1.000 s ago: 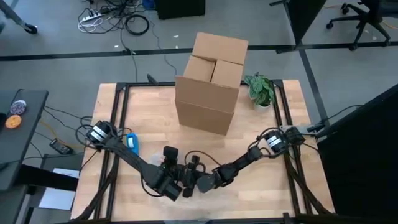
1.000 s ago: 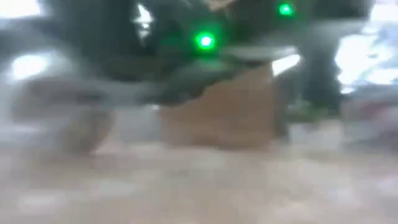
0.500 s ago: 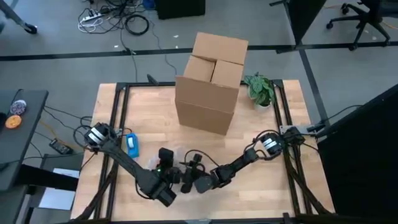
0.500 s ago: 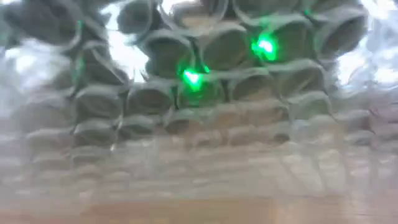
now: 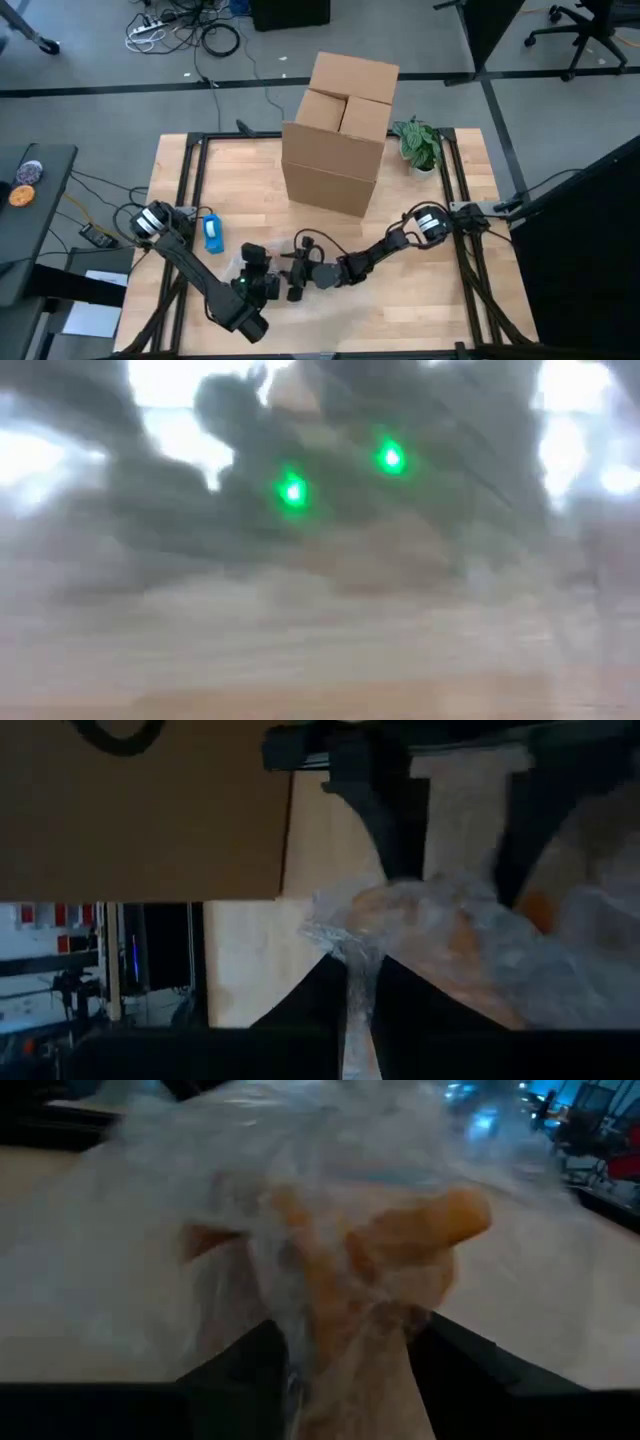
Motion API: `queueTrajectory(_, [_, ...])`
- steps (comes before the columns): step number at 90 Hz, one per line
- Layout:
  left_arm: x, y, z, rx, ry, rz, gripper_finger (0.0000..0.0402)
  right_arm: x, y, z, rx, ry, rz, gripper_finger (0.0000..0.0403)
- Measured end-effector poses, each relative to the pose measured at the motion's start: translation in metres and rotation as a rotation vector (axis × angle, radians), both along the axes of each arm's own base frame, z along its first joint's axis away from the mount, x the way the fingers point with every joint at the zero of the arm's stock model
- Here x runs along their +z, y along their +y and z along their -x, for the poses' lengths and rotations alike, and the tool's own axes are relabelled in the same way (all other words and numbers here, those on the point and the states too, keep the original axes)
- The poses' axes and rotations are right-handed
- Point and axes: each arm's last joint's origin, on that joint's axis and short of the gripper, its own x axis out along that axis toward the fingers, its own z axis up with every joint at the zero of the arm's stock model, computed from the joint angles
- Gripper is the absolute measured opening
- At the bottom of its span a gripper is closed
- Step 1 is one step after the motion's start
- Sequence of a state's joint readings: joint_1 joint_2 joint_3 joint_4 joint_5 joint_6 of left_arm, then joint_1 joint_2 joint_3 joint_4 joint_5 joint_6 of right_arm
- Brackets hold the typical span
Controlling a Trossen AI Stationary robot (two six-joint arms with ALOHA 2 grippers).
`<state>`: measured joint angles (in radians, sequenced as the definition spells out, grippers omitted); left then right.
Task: Wrap mug
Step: Wrap the orange mug using the transparent bubble wrap
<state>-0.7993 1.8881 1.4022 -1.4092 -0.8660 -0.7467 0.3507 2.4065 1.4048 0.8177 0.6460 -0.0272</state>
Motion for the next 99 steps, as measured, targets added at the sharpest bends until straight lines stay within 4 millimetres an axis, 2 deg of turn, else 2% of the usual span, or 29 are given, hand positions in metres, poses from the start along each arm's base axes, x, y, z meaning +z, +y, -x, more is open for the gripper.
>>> queueTrajectory(16, [0.004, 0.001, 0.013, 0.059, -0.004, -0.04, 0.0017, -0.001, -0.016, -0.005, -0.009, -0.001, -0.04, 0.0152])
queueTrajectory(25, [0.005, 0.0, 0.017, 0.072, -0.01, -0.039, 0.0017, -0.001, -0.026, -0.008, -0.015, 0.003, -0.033, 0.0135])
queueTrajectory(33, [0.005, -0.002, 0.019, 0.082, -0.019, -0.026, 0.0018, -0.001, -0.034, -0.011, -0.013, 0.006, -0.027, 0.0096])
queueTrajectory(42, [0.005, -0.002, 0.02, 0.096, -0.009, -0.008, 0.0028, -0.001, -0.04, -0.013, 0.017, 0.016, -0.01, 0.0028])
queueTrajectory(46, [0.005, -0.002, 0.021, 0.107, 0.007, 0.002, 0.0036, 0.0, -0.041, -0.013, 0.031, 0.024, 0.012, 0.0013])
queueTrajectory(59, [0.012, 0.0, 0.025, 0.149, 0.049, 0.075, 0.0073, 0.001, -0.042, -0.013, -0.015, 0.038, 0.085, 0.0005])
queueTrajectory(70, [0.028, -0.003, 0.032, 0.177, 0.043, 0.179, 0.0099, 0.003, -0.043, -0.011, -0.126, 0.042, 0.123, 0.0003])
queueTrajectory(85, [0.047, -0.02, 0.043, 0.175, -0.134, 0.322, 0.0111, 0.014, -0.05, -0.001, -0.277, 0.015, 0.1, 0.0001])
queueTrajectory(92, [0.045, -0.035, 0.045, 0.124, -0.28, 0.392, 0.0111, 0.02, -0.053, 0.01, -0.349, 0.0, 0.076, 0.0001])
queueTrajectory(99, [0.033, -0.049, 0.04, 0.067, -0.432, 0.436, 0.0111, 0.024, -0.056, 0.028, -0.413, -0.011, 0.049, 0.0001])
